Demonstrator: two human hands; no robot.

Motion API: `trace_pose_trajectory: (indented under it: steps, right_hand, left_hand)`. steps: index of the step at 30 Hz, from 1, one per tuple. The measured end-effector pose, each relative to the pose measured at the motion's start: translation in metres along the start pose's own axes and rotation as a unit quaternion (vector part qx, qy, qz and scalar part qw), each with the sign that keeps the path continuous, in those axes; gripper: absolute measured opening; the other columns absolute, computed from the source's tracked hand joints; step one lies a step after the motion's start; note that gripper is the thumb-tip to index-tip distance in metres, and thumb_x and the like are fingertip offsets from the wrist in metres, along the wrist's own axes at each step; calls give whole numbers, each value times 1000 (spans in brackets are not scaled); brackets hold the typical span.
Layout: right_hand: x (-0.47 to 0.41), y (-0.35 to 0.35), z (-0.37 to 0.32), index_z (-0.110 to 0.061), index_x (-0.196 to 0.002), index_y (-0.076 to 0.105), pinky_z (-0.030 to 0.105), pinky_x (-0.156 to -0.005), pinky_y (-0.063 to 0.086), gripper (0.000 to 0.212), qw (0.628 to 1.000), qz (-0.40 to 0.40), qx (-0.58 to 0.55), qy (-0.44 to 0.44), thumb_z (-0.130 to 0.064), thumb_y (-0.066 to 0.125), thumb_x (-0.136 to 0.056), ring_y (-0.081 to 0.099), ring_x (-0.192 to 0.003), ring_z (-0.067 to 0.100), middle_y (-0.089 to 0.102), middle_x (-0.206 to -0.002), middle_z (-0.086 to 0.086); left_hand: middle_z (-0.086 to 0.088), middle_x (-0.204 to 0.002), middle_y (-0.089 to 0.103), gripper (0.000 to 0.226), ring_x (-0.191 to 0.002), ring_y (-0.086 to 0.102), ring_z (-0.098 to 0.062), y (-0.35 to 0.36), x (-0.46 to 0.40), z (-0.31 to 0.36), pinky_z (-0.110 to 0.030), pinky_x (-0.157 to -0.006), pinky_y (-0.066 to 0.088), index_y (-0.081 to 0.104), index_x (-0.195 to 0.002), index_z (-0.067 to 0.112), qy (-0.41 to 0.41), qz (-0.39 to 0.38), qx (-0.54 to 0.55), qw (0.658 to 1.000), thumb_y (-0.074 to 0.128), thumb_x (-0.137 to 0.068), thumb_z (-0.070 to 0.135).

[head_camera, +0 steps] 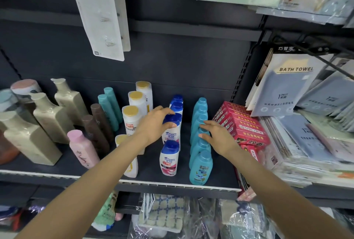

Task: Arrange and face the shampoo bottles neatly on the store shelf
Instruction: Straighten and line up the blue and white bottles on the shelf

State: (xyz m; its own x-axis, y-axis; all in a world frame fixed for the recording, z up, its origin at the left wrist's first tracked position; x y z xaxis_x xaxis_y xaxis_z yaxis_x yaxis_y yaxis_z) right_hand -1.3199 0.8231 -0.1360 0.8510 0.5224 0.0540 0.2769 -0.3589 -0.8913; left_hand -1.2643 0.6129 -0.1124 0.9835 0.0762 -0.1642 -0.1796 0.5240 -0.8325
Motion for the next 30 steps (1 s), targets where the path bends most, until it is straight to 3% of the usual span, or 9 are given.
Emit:
trace_pose_trajectory:
  steps: [3, 6, 11, 14, 17, 21, 24, 27, 30]
  right_hand:
    - [-1, -10, -16, -11, -138, 46, 27, -112, 25, 46, 999, 21, -17, -29, -27, 53, -95, 37, -135, 19, 38, -148, 5]
    - [0, -17, -34, -13, -133, 53, 25, -106, 33, 43, 996, 41, -68, -47, -30, 55, -94, 47, -127, 19, 49, -140, 6]
    - [5, -22, -56, -13, -126, 58, 25, -95, 41, 41, 969, 38, -242, 22, -38, 46, -97, 57, -109, 14, 61, -121, 2]
    - [6, -22, -64, -9, -125, 54, 34, -94, 49, 52, 878, -29, -463, 122, -49, 41, -95, 62, -104, 21, 63, -117, 11]
    - [14, -27, -74, -4, -120, 54, 30, -84, 56, 56, 760, -82, -635, 113, -52, 40, -93, 66, -104, 27, 66, -113, 21]
    - [19, -35, -85, 1, -121, 54, 29, -79, 58, 53, 678, -39, -726, 110, -45, 47, -94, 69, -98, 27, 68, -107, 19]
    - [22, -38, -89, 3, -118, 55, 25, -63, 58, 46, 667, -3, -734, 129, -35, 56, -91, 66, -99, 29, 65, -106, 21]
    - [27, -40, -90, 5, -107, 57, 30, -70, 60, 33, 653, 37, -746, 124, -24, 60, -91, 64, -105, 31, 61, -111, 24]
    - [30, -43, -89, 6, -101, 60, 31, -77, 59, 22, 687, 74, -717, 93, -13, 60, -91, 66, -101, 26, 64, -108, 20]
  left_hand:
    - [0, -101, 53, 35, -90, 56, -20, -21, 7, 6, -39, -83, 49, 57, -121, 21, 9, 60, 45, 997, 64, -87, 29]
    - [1, -109, 54, 35, -90, 57, -17, -45, 16, 16, -32, -84, 48, 57, -121, 20, 13, 134, 74, 988, 63, -88, 30]
    - [0, -106, 59, 28, -90, 59, -10, -86, 33, 25, -30, -85, 49, 61, -115, 21, 18, 248, 161, 955, 65, -87, 26]
    - [-3, -107, 62, 27, -92, 60, -13, -100, 43, 26, -29, -76, 57, 60, -115, 17, -4, 259, 302, 918, 63, -89, 16]
    - [0, -106, 62, 24, -96, 61, -16, -106, 52, 26, -32, -76, 58, 58, -113, 19, -6, 247, 376, 893, 60, -90, 13]
    - [-3, -109, 62, 26, -92, 62, -10, -107, 61, 24, -30, -79, 58, 57, -116, 19, 3, 214, 396, 893, 58, -91, 12]
    - [-5, -113, 63, 29, -99, 63, -11, -105, 66, 20, -26, -82, 56, 57, -120, 17, -10, 197, 420, 886, 57, -91, 11]
    - [-3, -115, 65, 36, -106, 63, -13, -103, 68, 12, -27, -91, 52, 55, -128, 19, -37, 175, 403, 897, 56, -93, 12]
    - [2, -101, 68, 35, -96, 66, -10, -99, 69, 13, -14, -82, 53, 53, -117, 34, -58, 119, 424, 896, 57, -92, 10]
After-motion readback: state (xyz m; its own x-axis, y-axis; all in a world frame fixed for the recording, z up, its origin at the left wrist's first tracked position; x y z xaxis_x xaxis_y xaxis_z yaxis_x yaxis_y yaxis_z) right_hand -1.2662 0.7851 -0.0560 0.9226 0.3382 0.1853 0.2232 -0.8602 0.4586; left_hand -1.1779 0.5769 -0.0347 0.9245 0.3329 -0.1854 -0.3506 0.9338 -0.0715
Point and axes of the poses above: each hand's wrist, its own x-axis away from the middle knuckle, its own y-axis out of the palm, z = x × y, the point moved 1 cm from there along -x, towards the middle knuckle
